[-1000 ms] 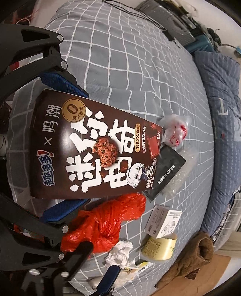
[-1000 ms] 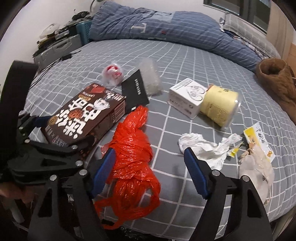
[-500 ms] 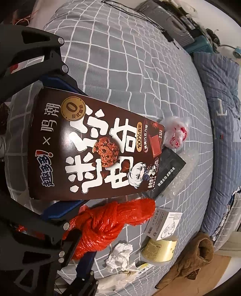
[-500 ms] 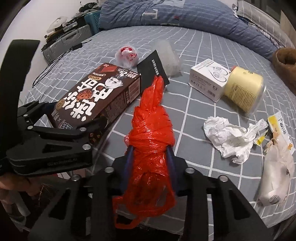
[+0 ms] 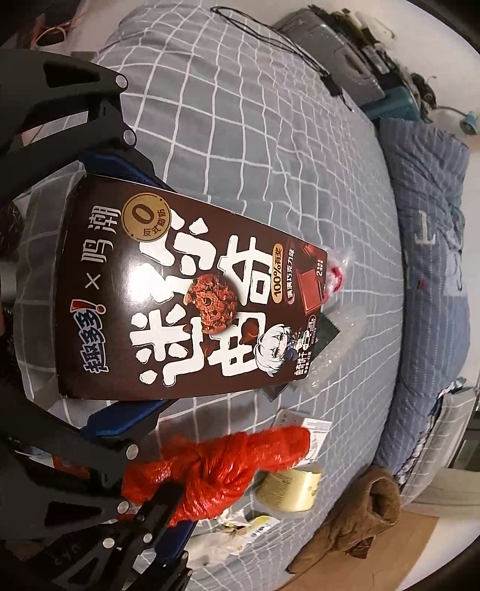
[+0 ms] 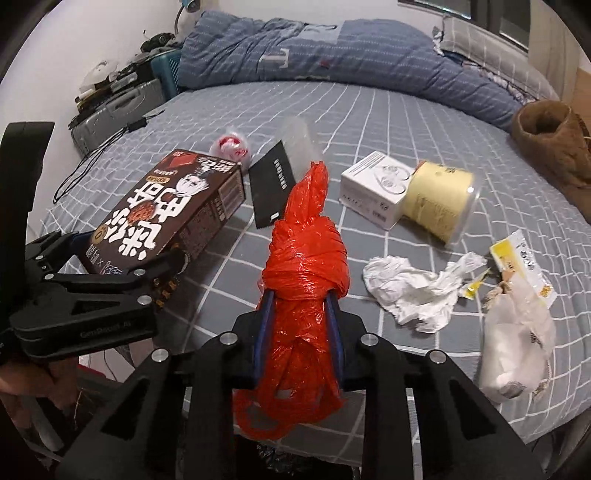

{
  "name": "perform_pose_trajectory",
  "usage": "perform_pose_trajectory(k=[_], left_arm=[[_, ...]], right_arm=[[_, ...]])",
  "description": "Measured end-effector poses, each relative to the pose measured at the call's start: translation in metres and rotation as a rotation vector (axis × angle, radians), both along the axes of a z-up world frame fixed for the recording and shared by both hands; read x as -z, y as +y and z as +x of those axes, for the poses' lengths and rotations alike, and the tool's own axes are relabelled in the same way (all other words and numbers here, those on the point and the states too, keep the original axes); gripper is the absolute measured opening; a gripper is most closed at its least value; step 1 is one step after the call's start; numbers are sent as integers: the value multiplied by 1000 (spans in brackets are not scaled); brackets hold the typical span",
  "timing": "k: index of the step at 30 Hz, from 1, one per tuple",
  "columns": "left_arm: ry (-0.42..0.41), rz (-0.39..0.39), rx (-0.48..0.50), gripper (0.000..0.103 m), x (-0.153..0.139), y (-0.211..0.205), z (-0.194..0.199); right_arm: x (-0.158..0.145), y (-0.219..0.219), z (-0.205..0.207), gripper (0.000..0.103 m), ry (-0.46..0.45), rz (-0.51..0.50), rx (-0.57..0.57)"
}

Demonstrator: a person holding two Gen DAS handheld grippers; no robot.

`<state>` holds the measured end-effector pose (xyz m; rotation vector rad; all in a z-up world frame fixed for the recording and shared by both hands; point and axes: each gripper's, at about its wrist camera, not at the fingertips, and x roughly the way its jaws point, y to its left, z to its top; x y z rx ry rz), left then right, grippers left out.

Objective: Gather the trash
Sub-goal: 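Carry the brown box and red bag with both tools over the floor bin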

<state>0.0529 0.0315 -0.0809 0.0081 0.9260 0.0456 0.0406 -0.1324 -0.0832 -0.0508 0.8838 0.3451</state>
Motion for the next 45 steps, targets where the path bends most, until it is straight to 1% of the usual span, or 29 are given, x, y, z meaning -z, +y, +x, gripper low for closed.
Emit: perform_pose_trajectory(k=[8, 13, 21, 27, 33, 38, 45], left_arm=[[-47, -6, 20, 93, -12, -11, -26], [-65, -32, 23, 93, -21, -13, -37], [-102, -47, 29, 93, -33, -21, -64], [-132, -45, 26, 93, -40, -22, -85], [-119, -57, 37, 93, -35, -24, -107], [-136, -56, 30, 93, -35, -28, -125], [-137, -57, 42, 93, -32, -30, -151]], right_arm=[[-15, -9, -15, 26, -56, -11, 41], [-25, -19, -29, 26, -93, -3, 70], [-33, -27, -51, 26, -113, -9, 102], [-41, -35, -69, 26, -135, -3, 122], [-48, -40, -89, 26, -154, 10, 142], [-50, -44, -109, 26, -156, 24, 148], [-49, -49, -135, 26, -157, 21, 158]])
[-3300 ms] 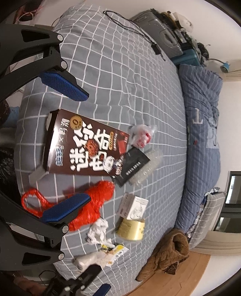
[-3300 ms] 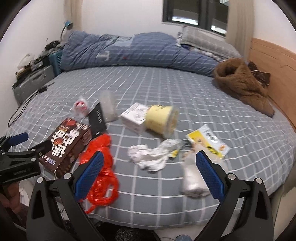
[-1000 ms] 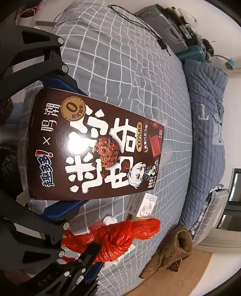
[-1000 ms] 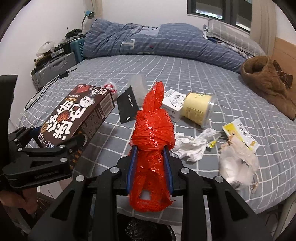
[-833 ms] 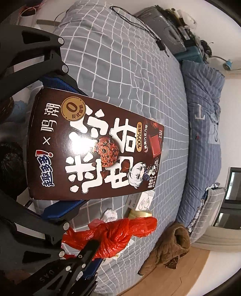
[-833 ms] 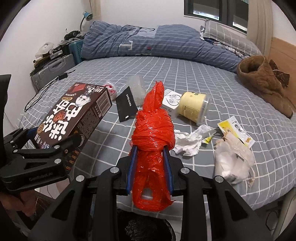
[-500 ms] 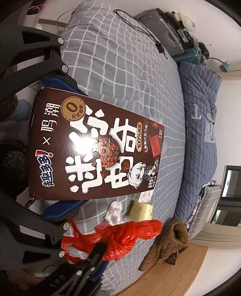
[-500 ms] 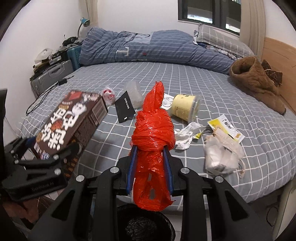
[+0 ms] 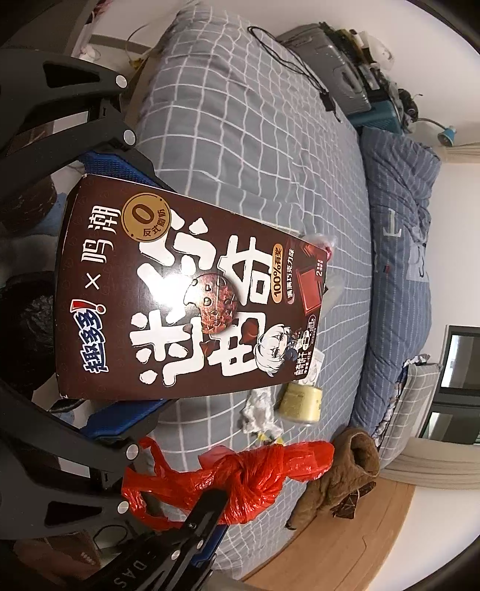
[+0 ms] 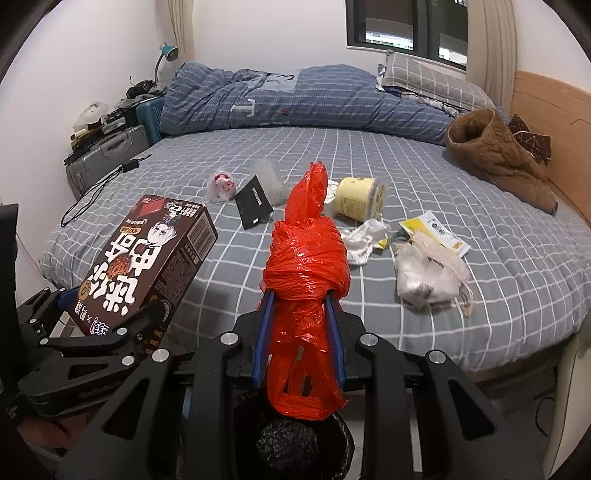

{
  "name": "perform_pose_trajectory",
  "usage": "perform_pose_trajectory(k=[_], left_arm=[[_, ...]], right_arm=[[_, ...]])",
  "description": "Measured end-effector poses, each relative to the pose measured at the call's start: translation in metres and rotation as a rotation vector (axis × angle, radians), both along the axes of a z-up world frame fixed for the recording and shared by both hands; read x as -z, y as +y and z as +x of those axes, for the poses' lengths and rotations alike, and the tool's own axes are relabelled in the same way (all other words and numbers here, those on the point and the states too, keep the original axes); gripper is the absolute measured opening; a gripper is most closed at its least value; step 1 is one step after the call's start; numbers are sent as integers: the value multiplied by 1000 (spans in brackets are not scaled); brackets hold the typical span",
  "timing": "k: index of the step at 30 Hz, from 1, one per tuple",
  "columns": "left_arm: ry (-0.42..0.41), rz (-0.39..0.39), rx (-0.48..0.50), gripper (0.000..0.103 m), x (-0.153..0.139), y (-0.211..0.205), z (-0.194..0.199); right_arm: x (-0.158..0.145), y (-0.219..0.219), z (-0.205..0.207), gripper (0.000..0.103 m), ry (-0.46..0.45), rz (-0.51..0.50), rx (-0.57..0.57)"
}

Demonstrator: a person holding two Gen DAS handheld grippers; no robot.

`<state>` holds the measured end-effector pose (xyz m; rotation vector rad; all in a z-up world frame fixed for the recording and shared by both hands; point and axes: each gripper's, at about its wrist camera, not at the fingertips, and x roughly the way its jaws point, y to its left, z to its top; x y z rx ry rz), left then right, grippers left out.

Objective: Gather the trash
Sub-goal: 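Carry the brown box and red bag with both tools over the floor bin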

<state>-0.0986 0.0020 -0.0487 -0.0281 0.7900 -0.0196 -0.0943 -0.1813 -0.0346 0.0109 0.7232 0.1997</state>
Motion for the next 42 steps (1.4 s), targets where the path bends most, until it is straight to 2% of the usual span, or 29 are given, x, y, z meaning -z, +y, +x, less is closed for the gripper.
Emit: perform_pose_trajectory(k=[13, 29, 38, 42], left_arm=[[18, 5, -14, 93, 6, 4, -46], [62, 2, -9, 93, -2, -5, -106], [137, 11, -21, 93, 17, -5, -123], [166, 13, -28, 93, 33, -2, -120]], right_arm=[[7, -3, -41, 26, 22, 6, 11], [20, -6, -86, 26, 87, -6, 12], [35, -3, -107, 26, 149, -16, 4], [48, 4, -113, 26, 176, -49, -9]])
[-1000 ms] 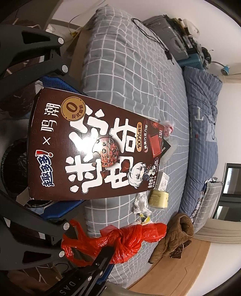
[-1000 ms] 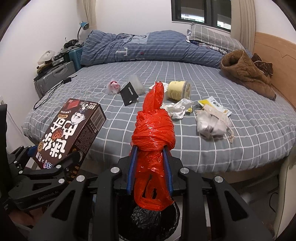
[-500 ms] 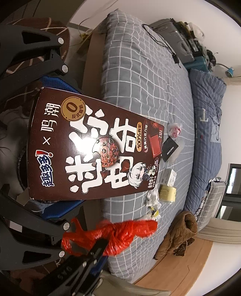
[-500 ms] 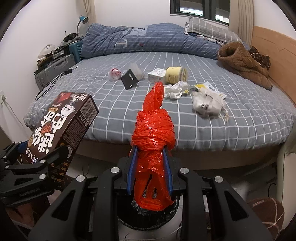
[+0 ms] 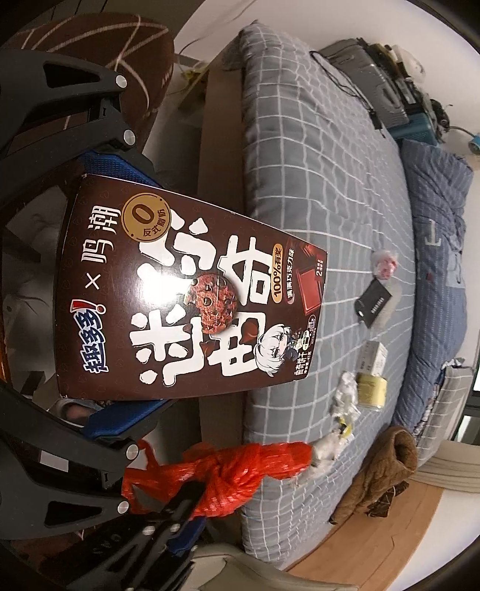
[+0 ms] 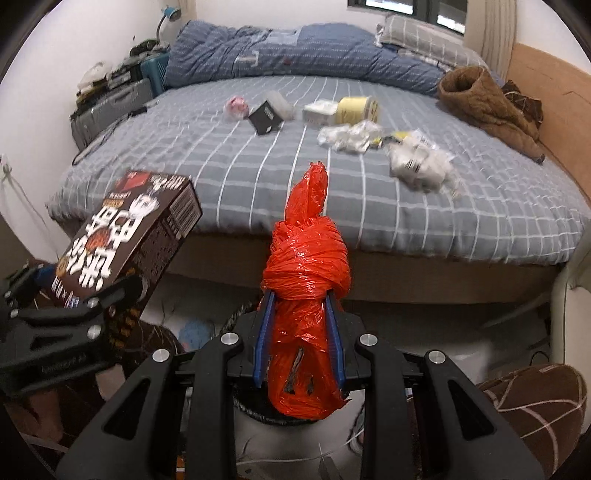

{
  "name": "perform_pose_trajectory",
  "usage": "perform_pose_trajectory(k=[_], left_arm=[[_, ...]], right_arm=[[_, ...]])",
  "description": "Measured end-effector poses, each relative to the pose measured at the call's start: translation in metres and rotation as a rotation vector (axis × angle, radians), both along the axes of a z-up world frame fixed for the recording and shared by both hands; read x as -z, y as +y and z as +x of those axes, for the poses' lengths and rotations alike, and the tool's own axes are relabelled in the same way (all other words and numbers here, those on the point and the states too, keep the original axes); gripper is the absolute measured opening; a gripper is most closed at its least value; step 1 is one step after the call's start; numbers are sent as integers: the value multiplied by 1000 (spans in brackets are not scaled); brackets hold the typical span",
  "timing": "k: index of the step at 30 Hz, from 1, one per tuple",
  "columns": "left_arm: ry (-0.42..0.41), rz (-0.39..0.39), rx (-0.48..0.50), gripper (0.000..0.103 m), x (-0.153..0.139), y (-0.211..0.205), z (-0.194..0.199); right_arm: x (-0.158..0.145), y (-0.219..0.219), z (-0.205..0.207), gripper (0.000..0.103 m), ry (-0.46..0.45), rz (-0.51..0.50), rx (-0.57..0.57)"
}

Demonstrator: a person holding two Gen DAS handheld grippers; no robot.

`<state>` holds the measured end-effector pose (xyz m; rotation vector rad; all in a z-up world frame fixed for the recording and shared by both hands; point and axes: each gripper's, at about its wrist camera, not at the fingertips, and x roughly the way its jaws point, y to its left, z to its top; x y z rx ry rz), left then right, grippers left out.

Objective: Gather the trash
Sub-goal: 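Carry the brown box and red bag with both tools over the floor bin, then open the right tool to drop the red bag while the left tool drops the box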

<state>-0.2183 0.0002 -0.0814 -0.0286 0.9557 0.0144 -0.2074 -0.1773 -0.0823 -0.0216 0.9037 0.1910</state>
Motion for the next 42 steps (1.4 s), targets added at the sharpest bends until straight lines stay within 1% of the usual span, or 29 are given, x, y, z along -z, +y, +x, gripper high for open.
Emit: perform_pose_trajectory(k=[3, 7, 13, 19, 23, 30, 37, 42], left_arm=[[29, -8, -2, 93, 17, 2, 2], [67, -16, -2, 93, 38, 6, 7], [102, -11, -7, 93, 63, 7, 23], [119, 13, 0, 93, 81, 2, 39], [147, 15, -2, 93, 94, 2, 49], [186, 20, -2, 93, 109, 4, 56], [223, 7, -39, 93, 125, 21, 57], [250, -2, -80, 93, 135, 35, 57]], right_arm=[[17, 6, 1, 26, 33, -25, -14], [42, 10, 5, 26, 87, -35, -21], [72, 13, 19, 26, 159, -22, -19], [94, 18, 34, 26, 204, 1, -15], [108, 20, 42, 26, 238, 0, -22], [138, 32, 54, 27, 310, -15, -39], [161, 51, 61, 29, 366, -28, -78], [174, 56, 64, 32, 394, -27, -93]])
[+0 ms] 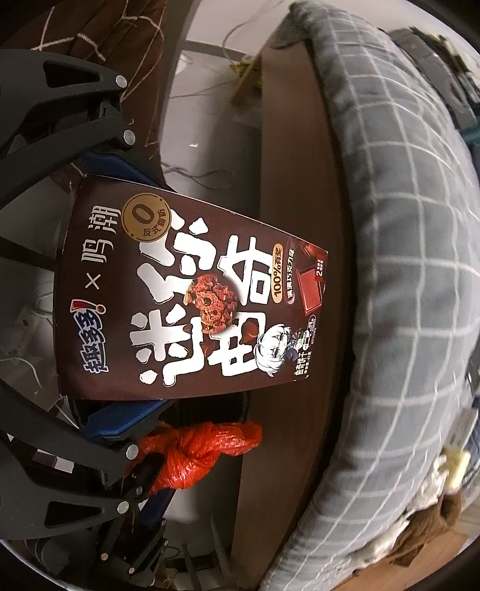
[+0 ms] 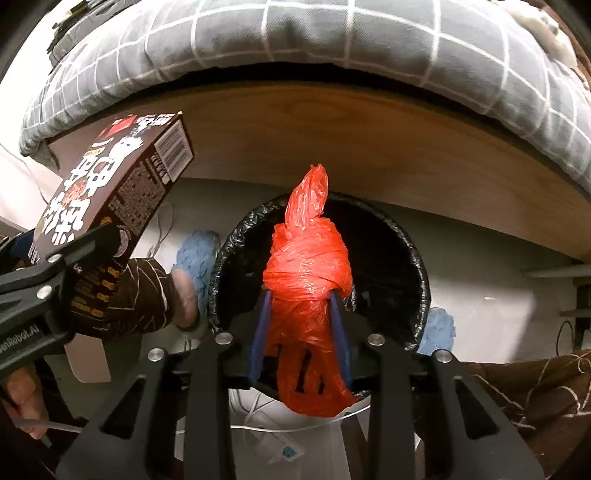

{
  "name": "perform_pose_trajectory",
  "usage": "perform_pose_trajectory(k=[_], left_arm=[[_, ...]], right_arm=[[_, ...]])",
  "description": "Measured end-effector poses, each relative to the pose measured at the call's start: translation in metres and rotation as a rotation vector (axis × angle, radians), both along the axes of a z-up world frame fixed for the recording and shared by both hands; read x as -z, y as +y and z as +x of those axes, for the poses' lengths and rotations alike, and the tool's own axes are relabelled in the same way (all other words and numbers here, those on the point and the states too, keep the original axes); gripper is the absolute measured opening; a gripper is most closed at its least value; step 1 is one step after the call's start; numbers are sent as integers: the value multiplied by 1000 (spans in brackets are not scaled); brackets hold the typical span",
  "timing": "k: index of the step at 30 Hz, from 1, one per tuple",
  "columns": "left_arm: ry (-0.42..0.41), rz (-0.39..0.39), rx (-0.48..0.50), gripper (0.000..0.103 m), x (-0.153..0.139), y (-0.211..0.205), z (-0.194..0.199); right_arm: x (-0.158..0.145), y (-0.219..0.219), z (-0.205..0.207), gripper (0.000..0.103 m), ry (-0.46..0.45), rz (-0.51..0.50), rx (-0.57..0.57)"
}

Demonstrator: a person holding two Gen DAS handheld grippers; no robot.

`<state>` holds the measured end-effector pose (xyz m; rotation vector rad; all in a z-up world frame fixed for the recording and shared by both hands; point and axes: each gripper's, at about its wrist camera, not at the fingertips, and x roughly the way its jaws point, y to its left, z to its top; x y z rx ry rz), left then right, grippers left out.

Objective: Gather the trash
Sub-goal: 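Open the right tool to drop the red bag while the left tool drops the box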

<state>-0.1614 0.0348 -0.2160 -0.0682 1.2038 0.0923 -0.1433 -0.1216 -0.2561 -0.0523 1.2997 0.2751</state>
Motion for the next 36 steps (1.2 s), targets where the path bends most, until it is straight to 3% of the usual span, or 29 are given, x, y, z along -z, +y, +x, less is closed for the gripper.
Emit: perform_pose_trajectory(k=[8, 17, 23, 29, 36], left_arm=[[15, -5, -17, 93, 6, 6, -3], [17, 8, 14, 93, 4, 6, -2], [24, -3, 57, 93, 3, 1, 0], [43, -37, 105, 93, 2, -29, 6], [47, -20, 183, 93, 5, -67, 8]], right_arm=[[1, -3, 1, 65, -11, -2, 13], [-16, -34, 3, 91, -80, -36, 87], [-25, -60, -1, 95, -104, -68, 143], [-29, -91, -7, 95, -114, -89, 204], [-30, -124, -16, 95, -129, -97, 268]])
